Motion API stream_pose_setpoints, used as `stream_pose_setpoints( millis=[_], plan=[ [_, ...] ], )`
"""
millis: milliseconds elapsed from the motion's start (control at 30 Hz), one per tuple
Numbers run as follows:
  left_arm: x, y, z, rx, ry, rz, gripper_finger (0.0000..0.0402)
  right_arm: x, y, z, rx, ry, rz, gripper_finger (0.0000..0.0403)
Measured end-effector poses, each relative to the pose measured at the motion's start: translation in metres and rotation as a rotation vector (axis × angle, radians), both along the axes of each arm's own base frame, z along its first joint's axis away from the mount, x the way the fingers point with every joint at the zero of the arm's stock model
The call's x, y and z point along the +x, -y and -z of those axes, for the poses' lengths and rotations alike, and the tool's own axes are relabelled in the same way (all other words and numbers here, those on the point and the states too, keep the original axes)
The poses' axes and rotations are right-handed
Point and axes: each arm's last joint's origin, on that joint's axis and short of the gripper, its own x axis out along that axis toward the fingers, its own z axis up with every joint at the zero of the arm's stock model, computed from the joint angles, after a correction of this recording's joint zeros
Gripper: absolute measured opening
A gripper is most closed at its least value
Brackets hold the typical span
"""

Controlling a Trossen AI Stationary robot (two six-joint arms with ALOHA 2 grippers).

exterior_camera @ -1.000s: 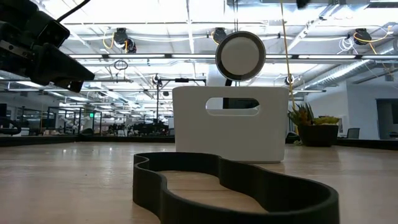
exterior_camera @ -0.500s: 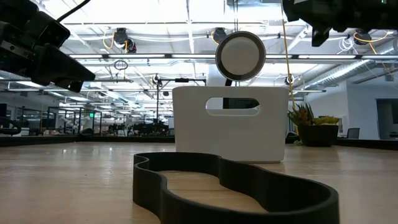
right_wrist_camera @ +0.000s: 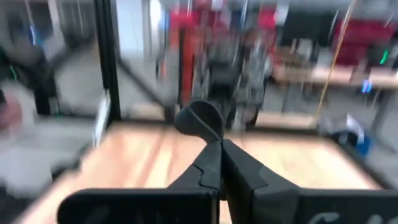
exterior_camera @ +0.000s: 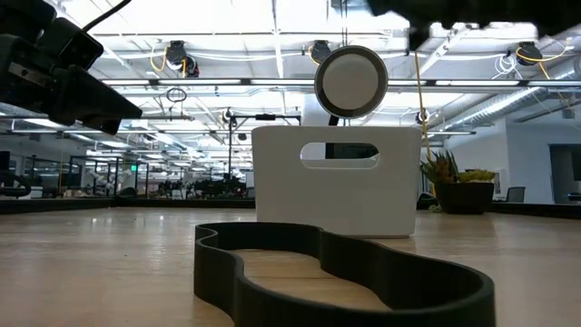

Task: Pick and place rubber bands into bin
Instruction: Put the black rubber band into the gray container

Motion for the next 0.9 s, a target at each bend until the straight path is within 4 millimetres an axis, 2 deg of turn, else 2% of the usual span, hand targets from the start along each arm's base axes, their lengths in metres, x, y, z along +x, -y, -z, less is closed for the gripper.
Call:
stream_pose_setpoints(
  millis=[200, 300, 433, 600, 800, 900],
  plan=[
    [0.0, 0.0, 0.0, 0.006, 0.0, 0.001, 0.0026, 0.068, -0.003, -0.008, -0.094, -0.417, 0.032, 0.0],
    [0.0, 0.0, 0.0, 0.004, 0.0, 0.001, 0.0026, 0.099, -0.003, -0.003, -0.128, -0.547, 0.027, 0.0],
    [0.0, 0.0, 0.0, -0.007, -0.001, -0.002, 0.0026, 0.128, -0.005, 0.009, -0.149, -0.728, -0.02, 0.0],
    [0.0, 0.0, 0.0, -0.008, -0.001, -0.002, 0.0026, 0.148, -0.005, 0.035, -0.2, -0.968, -0.049, 0.0],
    [0.0, 0.0, 0.0, -0.009, -0.001, -0.002, 0.0026, 0.151, -0.003, 0.06, -0.196, -1.143, -0.039, 0.0],
    [0.0, 0.0, 0.0, -0.009, -0.001, -0.002, 0.0026, 0.151, -0.004, 0.064, -0.197, -1.171, -0.04, 0.0006]
  ],
)
